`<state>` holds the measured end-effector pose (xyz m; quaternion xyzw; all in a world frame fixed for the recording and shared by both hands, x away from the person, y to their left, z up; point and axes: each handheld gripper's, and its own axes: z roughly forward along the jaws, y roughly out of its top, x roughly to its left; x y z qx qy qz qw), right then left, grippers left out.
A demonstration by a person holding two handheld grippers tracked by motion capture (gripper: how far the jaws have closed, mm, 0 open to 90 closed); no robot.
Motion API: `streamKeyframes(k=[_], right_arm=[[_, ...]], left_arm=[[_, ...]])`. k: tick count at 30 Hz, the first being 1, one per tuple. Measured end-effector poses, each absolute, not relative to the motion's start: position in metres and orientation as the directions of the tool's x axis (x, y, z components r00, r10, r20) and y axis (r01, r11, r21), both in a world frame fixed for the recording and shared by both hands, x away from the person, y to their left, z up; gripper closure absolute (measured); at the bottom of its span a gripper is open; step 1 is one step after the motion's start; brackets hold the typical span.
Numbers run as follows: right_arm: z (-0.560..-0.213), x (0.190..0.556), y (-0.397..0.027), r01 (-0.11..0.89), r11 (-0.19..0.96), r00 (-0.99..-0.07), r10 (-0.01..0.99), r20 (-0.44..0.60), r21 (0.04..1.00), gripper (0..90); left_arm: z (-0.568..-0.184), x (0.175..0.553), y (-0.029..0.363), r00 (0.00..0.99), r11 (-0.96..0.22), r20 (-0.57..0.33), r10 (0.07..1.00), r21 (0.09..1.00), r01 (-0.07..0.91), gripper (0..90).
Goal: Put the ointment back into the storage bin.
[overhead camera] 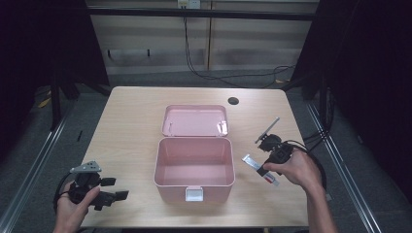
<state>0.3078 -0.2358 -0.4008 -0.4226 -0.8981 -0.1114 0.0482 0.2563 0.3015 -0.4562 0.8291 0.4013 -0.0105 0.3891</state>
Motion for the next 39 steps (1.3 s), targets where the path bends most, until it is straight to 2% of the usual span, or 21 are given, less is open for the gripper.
streamKeyframes(k=[9,17,28,39], right_arm=[[-0.388,0.305,-0.238,0.764,0.624,-0.645,0.746,0.166,0.162,71.8],[-0.381,0.308,-0.240,0.751,0.647,-0.660,0.731,0.174,0.128,71.9],[-0.367,0.306,-0.245,0.756,0.636,-0.655,0.731,0.193,0.154,71.9],[-0.351,0.307,-0.240,0.724,0.673,-0.690,0.695,0.203,0.152,71.8]], left_arm=[[-0.456,0.256,0.302,0.678,-0.375,-0.330,0.657,0.637,0.673,17.1],[-0.456,0.256,0.302,0.678,-0.375,-0.329,0.657,0.637,0.673,17.1],[-0.457,0.257,0.302,0.674,-0.373,-0.329,0.662,0.635,0.677,17.1],[-0.457,0.257,0.302,0.675,-0.376,-0.332,0.659,0.633,0.677,17.1]])
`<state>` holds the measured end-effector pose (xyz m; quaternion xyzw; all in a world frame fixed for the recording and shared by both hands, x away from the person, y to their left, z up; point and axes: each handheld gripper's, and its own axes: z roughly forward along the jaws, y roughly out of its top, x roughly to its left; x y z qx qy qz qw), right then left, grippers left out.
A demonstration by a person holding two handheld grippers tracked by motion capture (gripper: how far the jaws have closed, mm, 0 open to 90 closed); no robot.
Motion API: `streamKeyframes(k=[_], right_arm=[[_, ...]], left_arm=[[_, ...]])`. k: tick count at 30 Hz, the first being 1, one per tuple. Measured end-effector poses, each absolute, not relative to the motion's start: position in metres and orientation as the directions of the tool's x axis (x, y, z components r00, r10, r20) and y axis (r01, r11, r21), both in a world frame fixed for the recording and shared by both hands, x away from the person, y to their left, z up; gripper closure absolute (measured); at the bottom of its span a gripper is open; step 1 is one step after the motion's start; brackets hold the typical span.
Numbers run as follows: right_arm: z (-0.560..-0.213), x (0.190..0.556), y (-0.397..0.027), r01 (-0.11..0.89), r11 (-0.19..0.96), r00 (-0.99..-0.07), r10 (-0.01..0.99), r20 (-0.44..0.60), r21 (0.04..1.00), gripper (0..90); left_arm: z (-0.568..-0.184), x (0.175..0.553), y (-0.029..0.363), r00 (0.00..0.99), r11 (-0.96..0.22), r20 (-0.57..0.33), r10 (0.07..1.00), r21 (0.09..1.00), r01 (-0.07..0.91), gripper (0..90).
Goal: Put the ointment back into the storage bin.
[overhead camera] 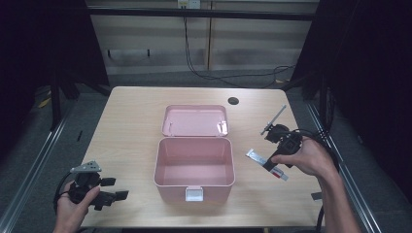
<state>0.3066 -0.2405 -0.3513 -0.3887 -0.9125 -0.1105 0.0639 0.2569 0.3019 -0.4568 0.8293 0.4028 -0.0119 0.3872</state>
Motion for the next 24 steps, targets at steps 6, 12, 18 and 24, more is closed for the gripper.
streamKeyframes(k=[6,12,18,24], right_arm=[[-0.340,0.306,-0.239,0.713,0.680,-0.701,0.684,0.200,0.171,71.8],[-0.333,0.306,-0.232,0.696,0.694,-0.718,0.666,0.201,0.186,71.8],[-0.320,0.307,-0.225,0.669,0.714,-0.743,0.643,0.184,0.208,71.8],[-0.307,0.308,-0.214,0.637,0.735,-0.771,0.613,0.174,0.233,71.8]], left_arm=[[-0.457,0.257,0.302,0.675,-0.375,-0.334,0.658,0.632,0.678,17.1],[-0.457,0.257,0.302,0.674,-0.374,-0.332,0.660,0.632,0.679,17.1],[-0.457,0.257,0.302,0.672,-0.374,-0.331,0.662,0.631,0.680,17.1],[-0.457,0.257,0.302,0.669,-0.371,-0.331,0.665,0.631,0.682,17.1]])
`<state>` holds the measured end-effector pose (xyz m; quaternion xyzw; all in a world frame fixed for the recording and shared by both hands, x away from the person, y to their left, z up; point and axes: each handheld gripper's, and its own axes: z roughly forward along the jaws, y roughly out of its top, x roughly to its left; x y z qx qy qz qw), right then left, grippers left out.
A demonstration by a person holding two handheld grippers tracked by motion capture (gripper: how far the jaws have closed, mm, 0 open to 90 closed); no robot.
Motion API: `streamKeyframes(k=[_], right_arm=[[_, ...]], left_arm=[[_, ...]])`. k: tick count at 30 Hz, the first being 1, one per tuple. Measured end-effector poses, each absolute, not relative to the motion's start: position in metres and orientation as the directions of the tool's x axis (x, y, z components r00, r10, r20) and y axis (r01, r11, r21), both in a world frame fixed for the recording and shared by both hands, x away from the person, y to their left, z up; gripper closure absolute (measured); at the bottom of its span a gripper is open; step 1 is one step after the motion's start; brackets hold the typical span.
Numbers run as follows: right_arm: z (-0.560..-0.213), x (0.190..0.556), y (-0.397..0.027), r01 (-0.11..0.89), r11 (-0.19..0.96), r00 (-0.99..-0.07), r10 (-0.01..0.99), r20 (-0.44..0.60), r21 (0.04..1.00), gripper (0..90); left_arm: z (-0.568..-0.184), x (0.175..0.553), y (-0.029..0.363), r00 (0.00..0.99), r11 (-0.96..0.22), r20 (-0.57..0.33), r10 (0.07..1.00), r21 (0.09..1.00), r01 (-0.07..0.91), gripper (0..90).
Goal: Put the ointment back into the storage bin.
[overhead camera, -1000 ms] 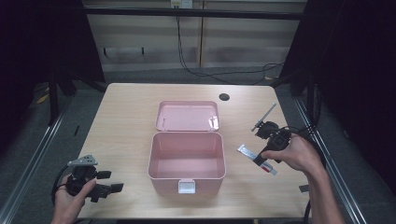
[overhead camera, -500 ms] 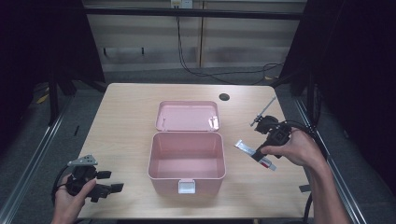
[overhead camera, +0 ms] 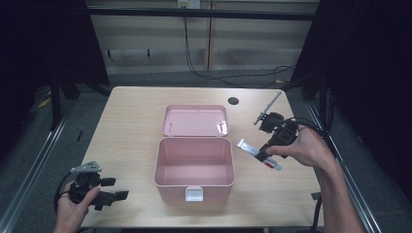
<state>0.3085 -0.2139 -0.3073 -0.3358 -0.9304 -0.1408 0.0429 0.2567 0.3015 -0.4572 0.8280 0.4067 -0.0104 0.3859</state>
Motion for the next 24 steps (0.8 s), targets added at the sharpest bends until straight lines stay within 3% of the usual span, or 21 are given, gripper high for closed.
streamKeyframes(k=[24], right_arm=[[-0.300,0.321,-0.150,0.525,0.818,-0.851,0.497,0.170,0.235,71.8]], left_arm=[[-0.457,0.256,0.302,0.675,-0.373,-0.329,0.660,0.637,0.675,17.3]])
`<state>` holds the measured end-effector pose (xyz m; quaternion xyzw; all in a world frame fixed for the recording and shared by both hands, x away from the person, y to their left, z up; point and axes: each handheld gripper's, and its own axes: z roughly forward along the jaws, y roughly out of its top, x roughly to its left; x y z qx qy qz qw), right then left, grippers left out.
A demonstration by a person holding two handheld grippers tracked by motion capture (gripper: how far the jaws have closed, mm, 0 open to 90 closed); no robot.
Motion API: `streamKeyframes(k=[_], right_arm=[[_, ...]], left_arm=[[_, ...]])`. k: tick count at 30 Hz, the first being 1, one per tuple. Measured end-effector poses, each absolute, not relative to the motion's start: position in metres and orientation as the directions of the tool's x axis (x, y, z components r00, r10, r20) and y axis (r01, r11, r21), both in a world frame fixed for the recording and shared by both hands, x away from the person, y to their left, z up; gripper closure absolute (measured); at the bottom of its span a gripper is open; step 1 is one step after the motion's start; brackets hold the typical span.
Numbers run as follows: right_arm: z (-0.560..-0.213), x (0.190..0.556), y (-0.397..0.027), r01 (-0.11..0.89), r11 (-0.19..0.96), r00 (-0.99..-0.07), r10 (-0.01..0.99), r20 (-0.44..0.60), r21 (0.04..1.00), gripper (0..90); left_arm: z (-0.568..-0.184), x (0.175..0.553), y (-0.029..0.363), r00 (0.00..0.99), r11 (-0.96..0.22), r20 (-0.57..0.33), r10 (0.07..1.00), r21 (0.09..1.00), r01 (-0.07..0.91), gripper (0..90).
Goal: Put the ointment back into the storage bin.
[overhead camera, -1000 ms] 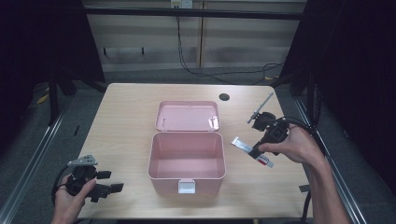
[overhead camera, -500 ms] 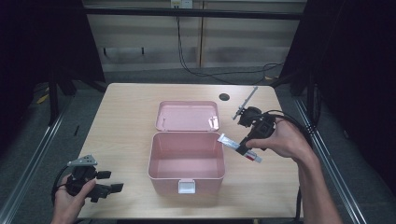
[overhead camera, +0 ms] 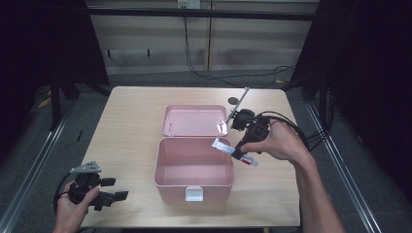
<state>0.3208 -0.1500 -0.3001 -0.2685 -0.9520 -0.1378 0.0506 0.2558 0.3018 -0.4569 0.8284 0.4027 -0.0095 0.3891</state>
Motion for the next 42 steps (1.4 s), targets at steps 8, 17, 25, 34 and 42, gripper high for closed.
streamKeyframes(k=[8,17,25,34,42], right_arm=[[-0.299,0.325,-0.129,0.491,0.838,-0.871,0.462,0.168,0.239,71.8],[-0.303,0.329,-0.111,0.453,0.861,-0.890,0.422,0.172,0.231,71.8],[-0.306,0.332,-0.097,0.425,0.876,-0.903,0.393,0.174,0.226,71.7],[-0.321,0.336,-0.074,0.352,0.910,-0.931,0.318,0.177,0.219,71.7],[-0.328,0.336,-0.060,0.311,0.927,-0.944,0.275,0.183,0.210,71.6]], left_arm=[[-0.457,0.256,0.302,0.678,-0.375,-0.329,0.657,0.638,0.672,17.3],[-0.457,0.256,0.302,0.681,-0.383,-0.325,0.656,0.635,0.671,17.3],[-0.457,0.256,0.302,0.682,-0.382,-0.325,0.655,0.637,0.670,17.3],[-0.457,0.256,0.302,0.685,-0.387,-0.321,0.654,0.637,0.667,17.3],[-0.457,0.256,0.302,0.685,-0.384,-0.323,0.653,0.639,0.667,17.3]])
